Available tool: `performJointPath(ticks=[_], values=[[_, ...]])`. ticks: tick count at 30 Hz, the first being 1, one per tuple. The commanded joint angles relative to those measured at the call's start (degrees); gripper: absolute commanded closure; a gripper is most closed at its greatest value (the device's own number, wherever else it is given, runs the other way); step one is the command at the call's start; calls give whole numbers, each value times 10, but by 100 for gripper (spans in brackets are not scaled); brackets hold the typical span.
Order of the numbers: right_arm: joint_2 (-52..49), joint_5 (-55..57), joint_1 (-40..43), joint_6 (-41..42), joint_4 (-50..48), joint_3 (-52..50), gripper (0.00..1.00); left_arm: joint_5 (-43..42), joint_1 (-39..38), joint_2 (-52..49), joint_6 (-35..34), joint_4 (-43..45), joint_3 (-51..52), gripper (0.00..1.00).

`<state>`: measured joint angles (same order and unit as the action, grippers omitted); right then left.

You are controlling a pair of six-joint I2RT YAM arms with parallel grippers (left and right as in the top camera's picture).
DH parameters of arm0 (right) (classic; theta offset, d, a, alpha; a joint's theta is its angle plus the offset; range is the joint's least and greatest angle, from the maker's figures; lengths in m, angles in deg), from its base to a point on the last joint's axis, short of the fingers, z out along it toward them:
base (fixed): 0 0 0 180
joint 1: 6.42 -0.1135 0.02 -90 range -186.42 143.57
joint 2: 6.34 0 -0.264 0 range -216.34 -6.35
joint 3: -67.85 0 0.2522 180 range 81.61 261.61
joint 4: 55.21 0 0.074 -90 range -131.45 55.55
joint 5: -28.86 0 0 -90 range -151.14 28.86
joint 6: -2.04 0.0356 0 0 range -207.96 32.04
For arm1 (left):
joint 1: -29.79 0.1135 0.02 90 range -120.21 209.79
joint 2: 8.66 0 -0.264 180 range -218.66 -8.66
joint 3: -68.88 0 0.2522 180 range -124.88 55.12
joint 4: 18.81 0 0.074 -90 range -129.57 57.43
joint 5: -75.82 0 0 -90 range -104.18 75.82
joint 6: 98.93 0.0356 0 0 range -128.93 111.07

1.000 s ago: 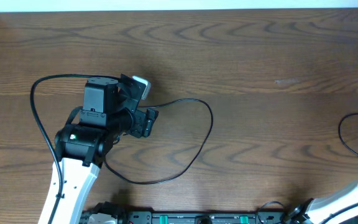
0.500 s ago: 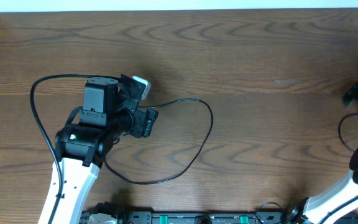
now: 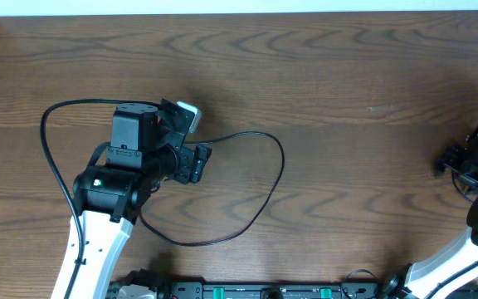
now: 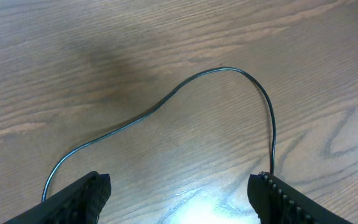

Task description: Untangle cables

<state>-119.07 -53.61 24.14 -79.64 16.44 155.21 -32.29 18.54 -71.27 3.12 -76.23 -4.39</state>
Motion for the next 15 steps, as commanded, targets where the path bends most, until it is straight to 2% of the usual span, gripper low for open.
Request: performJointPath(ticks=[1,4,8,15], values=[[-1,-11,-2,9,-11,-12,45,-7,3,1,2,-3,-3,23],[-1,-10,1,16,-28,-26,50,-7,3,1,2,-3,-3,23],[-1,-11,14,50,-61,-57,50,-7,3,1,2,-3,-3,24],[-1,-29,45,49,-119,-85,49,-7,3,1,2,-8,-3,23]])
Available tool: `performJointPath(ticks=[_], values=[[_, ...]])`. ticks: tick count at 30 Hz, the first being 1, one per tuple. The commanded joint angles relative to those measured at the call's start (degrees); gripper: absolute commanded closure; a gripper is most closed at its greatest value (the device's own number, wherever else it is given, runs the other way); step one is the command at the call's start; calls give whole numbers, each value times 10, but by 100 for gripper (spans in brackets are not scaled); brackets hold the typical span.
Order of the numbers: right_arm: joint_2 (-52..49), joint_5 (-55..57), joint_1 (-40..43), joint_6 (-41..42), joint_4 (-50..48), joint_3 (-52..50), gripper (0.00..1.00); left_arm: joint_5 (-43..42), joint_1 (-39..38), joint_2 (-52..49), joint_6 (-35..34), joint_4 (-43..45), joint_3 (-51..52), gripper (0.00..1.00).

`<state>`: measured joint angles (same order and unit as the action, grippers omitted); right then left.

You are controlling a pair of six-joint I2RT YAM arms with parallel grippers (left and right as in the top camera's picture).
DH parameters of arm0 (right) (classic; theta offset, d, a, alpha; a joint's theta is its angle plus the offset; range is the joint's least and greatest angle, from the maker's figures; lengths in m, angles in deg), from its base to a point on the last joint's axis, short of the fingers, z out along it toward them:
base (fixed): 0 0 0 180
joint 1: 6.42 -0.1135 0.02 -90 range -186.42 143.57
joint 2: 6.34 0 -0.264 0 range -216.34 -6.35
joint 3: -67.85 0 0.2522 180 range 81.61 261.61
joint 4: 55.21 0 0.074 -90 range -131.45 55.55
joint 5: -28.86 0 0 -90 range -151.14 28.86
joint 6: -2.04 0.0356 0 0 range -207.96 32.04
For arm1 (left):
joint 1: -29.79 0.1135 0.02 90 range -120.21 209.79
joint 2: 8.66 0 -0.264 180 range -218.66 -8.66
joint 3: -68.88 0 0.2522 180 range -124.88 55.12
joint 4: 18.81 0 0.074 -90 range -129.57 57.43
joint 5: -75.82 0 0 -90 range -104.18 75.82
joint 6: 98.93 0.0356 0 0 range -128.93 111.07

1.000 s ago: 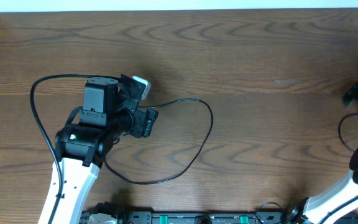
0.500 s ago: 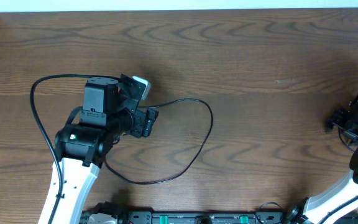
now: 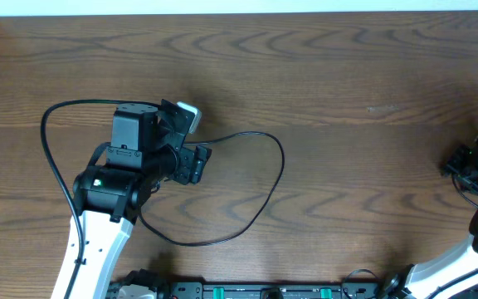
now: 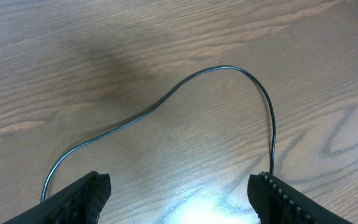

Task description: Untangle cables

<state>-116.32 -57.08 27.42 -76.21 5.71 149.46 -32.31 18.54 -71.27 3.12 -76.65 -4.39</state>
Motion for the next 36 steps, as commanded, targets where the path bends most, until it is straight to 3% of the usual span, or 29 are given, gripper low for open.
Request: performJointPath(ticks=[1,8,11,15,21,25,36], values=[[-29,0,15,15,-16,-27,49,-7,3,1,2,-4,-3,24],[-29,3,33,27,-32,-27,50,-7,3,1,2,-5,-3,24],[-29,3,47,41,-39,-27,67,-7,3,1,2,-5,-3,23],[-29,0,56,55,-40,-28,80,-7,3,1,2,-5,-3,24],[-29,-1,55,67,-64,-45,82,-7,3,1,2,-5,-3,23],[-29,-1,62,67,-94,-45,99,-7,3,1,1,-9,-3,23],[-29,-5,148,67,-159,-28,99,-6,3,1,2,-26,-3,23]])
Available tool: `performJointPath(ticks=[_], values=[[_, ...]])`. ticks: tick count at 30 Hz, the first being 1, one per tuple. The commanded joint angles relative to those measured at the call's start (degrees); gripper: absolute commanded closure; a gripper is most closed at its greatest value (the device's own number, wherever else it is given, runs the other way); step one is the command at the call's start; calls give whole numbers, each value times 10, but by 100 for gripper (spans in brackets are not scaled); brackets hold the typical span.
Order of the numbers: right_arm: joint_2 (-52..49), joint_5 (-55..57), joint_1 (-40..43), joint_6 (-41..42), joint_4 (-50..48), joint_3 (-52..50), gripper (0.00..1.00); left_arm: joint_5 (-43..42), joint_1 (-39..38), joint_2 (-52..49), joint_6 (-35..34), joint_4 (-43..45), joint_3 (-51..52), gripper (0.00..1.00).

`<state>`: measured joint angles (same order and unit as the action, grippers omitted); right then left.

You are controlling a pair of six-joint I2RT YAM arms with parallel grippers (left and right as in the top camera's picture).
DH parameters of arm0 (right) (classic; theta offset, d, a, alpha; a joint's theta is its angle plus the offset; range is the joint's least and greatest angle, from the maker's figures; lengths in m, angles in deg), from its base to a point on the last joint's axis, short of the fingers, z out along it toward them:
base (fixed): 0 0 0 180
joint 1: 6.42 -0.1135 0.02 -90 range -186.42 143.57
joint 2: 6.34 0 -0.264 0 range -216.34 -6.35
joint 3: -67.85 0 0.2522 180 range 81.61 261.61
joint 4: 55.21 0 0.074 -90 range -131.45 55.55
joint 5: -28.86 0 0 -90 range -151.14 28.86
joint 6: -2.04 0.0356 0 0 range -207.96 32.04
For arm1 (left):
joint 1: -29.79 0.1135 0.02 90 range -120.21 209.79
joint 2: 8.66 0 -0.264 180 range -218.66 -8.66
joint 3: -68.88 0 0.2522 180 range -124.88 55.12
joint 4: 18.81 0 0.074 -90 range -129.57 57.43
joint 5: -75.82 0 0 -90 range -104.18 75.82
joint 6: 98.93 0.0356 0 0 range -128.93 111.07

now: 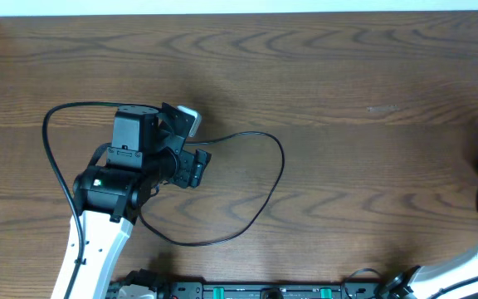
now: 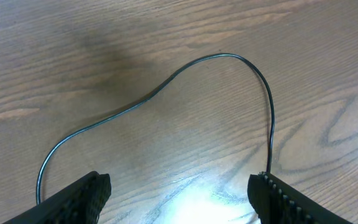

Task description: Untangle cables

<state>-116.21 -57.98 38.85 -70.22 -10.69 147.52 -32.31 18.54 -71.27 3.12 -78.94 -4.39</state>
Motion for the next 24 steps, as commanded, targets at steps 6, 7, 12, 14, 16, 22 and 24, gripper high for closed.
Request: performJointPath(ticks=[6,7,12,14,16,22,24], values=[[-30,-59,97,9,10,13,99,-6,3,1,2,-3,-3,23],[-30,-74,106,9,12,18,99,-6,3,1,2,-3,-3,23],[-30,-159,136,9,44,52,44,-6,3,1,2,-3,-3,23],[-30,-171,138,16,78,74,17,-6,3,1,2,-2,-3,23],[-30,-173,134,16,119,102,1,-6,3,1,2,-2,-3,23],[-12,-173,93,15,207,181,1,-6,3,1,2,-2,-3,23],[2,-173,72,15,218,196,1,-6,3,1,4,0,-3,23]])
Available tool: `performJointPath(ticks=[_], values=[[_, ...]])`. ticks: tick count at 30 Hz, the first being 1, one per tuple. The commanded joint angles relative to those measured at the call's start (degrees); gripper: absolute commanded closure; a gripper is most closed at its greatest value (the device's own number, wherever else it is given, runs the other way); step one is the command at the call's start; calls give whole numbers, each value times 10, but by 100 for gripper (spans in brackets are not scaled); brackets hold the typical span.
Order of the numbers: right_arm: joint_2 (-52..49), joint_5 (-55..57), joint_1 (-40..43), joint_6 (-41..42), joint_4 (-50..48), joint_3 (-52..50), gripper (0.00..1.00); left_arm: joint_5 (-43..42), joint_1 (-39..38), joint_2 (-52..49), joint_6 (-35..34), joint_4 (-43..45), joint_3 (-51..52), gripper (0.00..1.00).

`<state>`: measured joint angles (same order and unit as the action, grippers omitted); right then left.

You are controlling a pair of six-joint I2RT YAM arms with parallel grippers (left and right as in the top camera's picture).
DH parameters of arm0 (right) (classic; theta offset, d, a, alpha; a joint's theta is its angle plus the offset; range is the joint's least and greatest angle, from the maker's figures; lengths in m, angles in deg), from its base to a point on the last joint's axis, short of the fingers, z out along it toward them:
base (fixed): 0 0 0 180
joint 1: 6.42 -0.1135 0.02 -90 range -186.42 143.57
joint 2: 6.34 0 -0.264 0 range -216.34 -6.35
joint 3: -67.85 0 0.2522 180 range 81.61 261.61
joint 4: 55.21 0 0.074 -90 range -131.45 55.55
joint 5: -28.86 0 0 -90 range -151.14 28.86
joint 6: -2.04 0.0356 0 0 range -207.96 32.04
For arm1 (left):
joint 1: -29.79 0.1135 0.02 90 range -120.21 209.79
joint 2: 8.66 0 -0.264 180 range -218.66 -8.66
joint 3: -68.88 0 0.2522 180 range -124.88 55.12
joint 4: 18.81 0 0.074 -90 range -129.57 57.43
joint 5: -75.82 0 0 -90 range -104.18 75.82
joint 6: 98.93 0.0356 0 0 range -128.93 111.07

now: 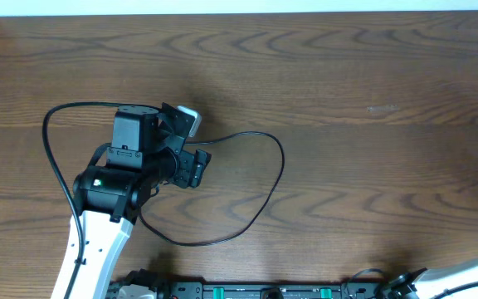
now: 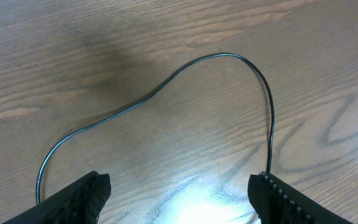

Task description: Untangle cables

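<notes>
A thin black cable (image 1: 265, 195) lies on the wooden table (image 1: 347, 75) in one wide loop to the right of my left arm; another stretch (image 1: 48, 149) curves round the arm's left side. My left gripper (image 1: 199, 164) hovers at the loop's left part, open, nothing between its fingers. In the left wrist view the cable (image 2: 229, 56) arches ahead of the gripper (image 2: 179, 199), both ends running down past the two fingertips (image 2: 89, 193). The right gripper is out of view.
A dark sliver of the right arm shows at the table's right edge. The arms' base rail (image 1: 264, 291) runs along the front edge. A pale edge borders the table at the far left.
The right arm's dark end at the right edge has left the overhead view but for a sliver. My left gripper and the cable are where they were.
My left gripper stayed open over the loop's left part throughout; the cable sits slightly higher in its wrist view than at first. The right gripper stood at the right edge, then further out, then barely in frame, and is now gone.
</notes>
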<state>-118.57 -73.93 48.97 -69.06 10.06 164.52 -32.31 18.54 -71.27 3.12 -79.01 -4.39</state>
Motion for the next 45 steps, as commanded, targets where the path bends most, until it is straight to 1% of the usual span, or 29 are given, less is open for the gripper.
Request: performJointPath(ticks=[1,5,6,8,10,12,15,17,20,25,31,34,36,37,39,42,45], values=[[34,-13,-42,4,15,32,1,-6,3,1,4,2,-3,23],[64,-38,-110,-4,19,39,1,-6,3,1,4,16,-3,23],[67,-49,-127,-17,19,39,1,-3,3,1,3,20,-3,23],[70,-83,-180,-62,26,39,1,30,3,1,0,29,-3,23],[69,-101,-232,-98,33,38,1,94,3,1,-39,35,-3,24],[69,-100,-289,-126,37,38,1,184,3,1,-101,37,-3,29],[69,-98,-378,-162,38,37,1,291,3,1,-165,37,-3,29],[69,-95,-437,-185,38,36,1,329,3,1,-185,37,-3,28],[69,-64,-516,-192,43,37,1,368,3,1,-197,37,-3,22],[69,-7,-632,-192,55,35,1,373,12,1,-209,35,-3,21],[69,41,-748,-186,41,21,1,370,28,1,-301,29,-3,21],[69,79,-789,-120,33,9,1,366,28,1,-328,29,-3,20],[69,93,-811,-85,29,1,1,366,28,1,-327,29,-3,20],[69,95,-821,-70,25,-4,1,367,28,1,-327,29,-3,17],[69,95,-838,-41,7,-21,1,367,28,1,-323,29,-3,17],[69,94,-859,-3,-18,-52,1,367,28,1,-321,29,-3,16],[69,94,-877,15,-41,-86,1,367,28,1,-321,28,-3,16]])
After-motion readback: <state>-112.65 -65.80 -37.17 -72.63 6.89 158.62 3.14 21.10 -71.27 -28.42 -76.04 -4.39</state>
